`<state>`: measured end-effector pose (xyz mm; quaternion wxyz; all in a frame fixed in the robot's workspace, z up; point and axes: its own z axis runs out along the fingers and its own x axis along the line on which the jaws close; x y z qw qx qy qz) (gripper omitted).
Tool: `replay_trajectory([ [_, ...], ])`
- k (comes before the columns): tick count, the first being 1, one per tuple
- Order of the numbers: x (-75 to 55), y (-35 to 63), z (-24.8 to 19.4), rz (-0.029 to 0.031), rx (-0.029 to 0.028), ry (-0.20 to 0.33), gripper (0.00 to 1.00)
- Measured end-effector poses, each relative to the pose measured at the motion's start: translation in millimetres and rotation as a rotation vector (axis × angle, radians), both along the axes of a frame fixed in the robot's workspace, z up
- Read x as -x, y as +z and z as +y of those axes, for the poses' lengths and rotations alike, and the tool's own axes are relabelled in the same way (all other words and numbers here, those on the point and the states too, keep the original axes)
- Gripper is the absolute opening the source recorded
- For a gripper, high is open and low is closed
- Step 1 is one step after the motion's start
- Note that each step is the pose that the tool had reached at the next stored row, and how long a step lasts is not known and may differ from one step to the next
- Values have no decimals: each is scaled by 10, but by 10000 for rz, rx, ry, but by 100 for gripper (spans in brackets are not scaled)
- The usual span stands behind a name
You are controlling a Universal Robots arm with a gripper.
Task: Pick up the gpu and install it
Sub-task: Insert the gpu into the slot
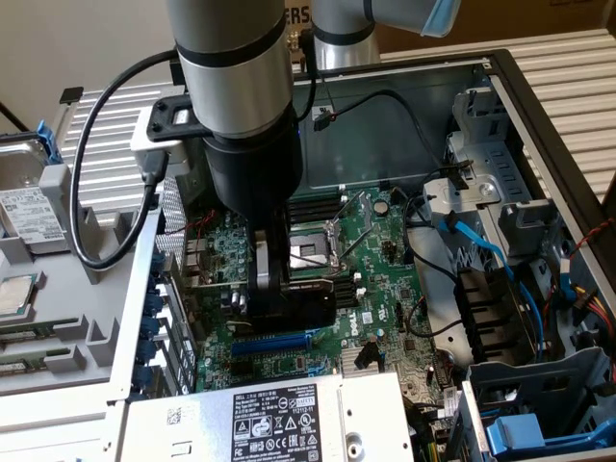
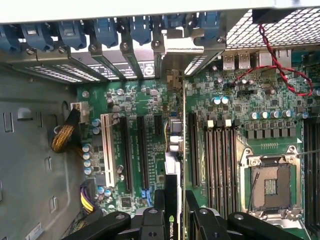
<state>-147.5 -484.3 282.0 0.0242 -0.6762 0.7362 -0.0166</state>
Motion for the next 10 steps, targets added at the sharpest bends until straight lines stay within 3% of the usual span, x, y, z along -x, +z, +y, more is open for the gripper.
replay_trajectory([
  [10,12,-9,-6,-1,-6,-2,26],
])
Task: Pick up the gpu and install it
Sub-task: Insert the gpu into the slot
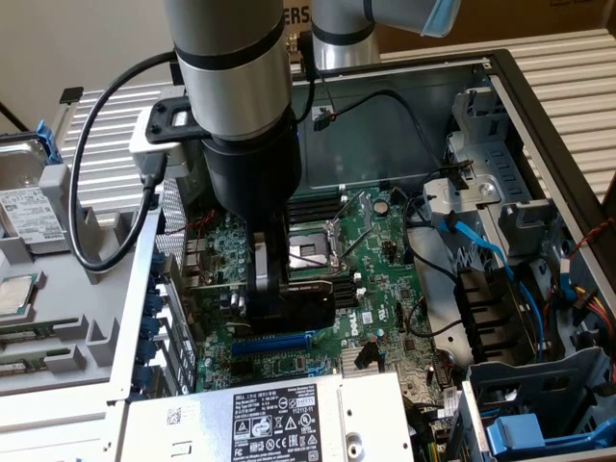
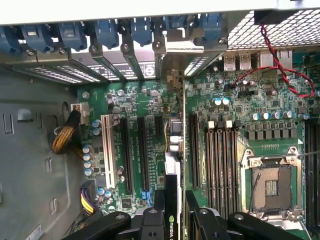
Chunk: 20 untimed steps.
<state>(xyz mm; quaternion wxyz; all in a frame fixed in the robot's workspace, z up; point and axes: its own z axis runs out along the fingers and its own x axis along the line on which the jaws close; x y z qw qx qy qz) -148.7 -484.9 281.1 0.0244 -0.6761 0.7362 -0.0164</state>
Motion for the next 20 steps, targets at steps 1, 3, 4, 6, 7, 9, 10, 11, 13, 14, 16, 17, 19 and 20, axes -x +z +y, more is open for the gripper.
replay_trajectory([
  [1,1,-2,-2,0,-5,1,26],
  [3,4,-4,-5,0,-39,1,26],
  [4,4,-5,-6,0,-64,1,26],
  [6,7,-10,-7,-1,-101,0,26],
  [7,7,-12,-8,-1,-103,0,26],
  [9,8,-12,-9,5,-102,1,26],
  [10,11,-14,-9,4,-104,1,26],
  [11,14,-16,-9,3,-105,1,26],
  [13,24,-20,-9,4,-104,1,26],
  [14,25,-20,-9,5,-104,1,26],
  [16,26,-22,-10,5,-108,1,26],
  [17,29,-24,-10,4,-111,1,26],
  [19,35,-27,-11,4,-114,1,26],
  [20,37,-28,-12,4,-116,1,26],
])
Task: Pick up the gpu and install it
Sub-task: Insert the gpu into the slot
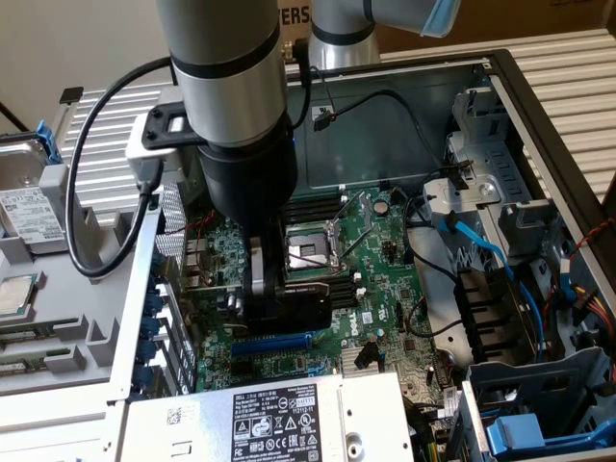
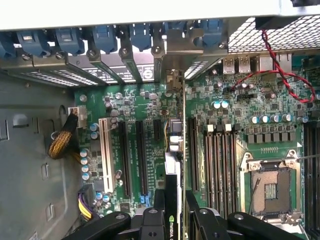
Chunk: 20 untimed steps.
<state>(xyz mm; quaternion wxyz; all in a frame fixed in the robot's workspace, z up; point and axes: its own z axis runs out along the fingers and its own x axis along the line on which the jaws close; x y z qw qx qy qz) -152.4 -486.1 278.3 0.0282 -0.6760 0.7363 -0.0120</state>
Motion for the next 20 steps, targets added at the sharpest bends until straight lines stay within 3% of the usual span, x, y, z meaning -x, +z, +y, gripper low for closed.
replay_trajectory([
  [20,10,-42,-13,0,-6,0,26],
])
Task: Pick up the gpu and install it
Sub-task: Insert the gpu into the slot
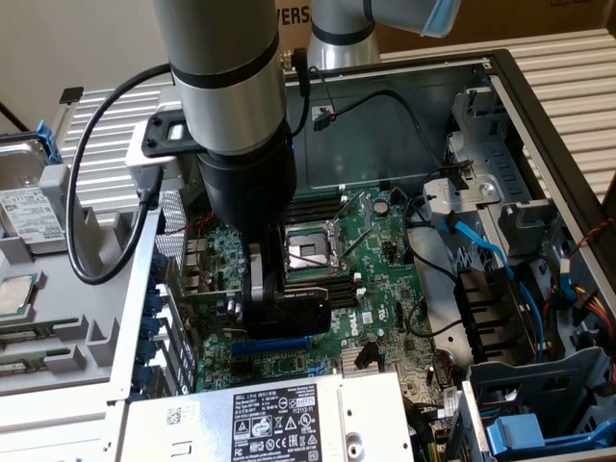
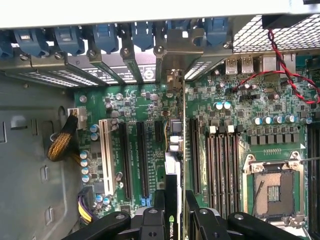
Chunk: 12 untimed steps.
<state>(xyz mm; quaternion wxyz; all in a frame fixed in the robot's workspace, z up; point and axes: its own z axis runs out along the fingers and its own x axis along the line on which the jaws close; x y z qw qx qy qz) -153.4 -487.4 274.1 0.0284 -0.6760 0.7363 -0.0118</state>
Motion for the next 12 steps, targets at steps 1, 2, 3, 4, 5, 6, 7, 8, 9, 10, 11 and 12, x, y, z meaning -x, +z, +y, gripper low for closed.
replay_trajectory([
  [1,1,-1,0,0,1,-1,26],
  [2,2,-2,0,0,0,-1,26],
  [3,6,-4,0,0,-1,-2,26],
  [4,8,-5,0,0,-1,-2,26],
  [5,8,-6,0,0,0,-1,26],
  [6,9,-8,0,0,0,0,26],
  [7,9,-8,0,0,0,0,26],
  [8,9,-9,0,1,1,0,26],
  [9,9,-10,0,1,1,1,26],
  [10,9,-11,0,0,0,0,26],
  [11,9,-12,0,0,0,0,26],
  [12,9,-14,1,0,0,-1,26],
])
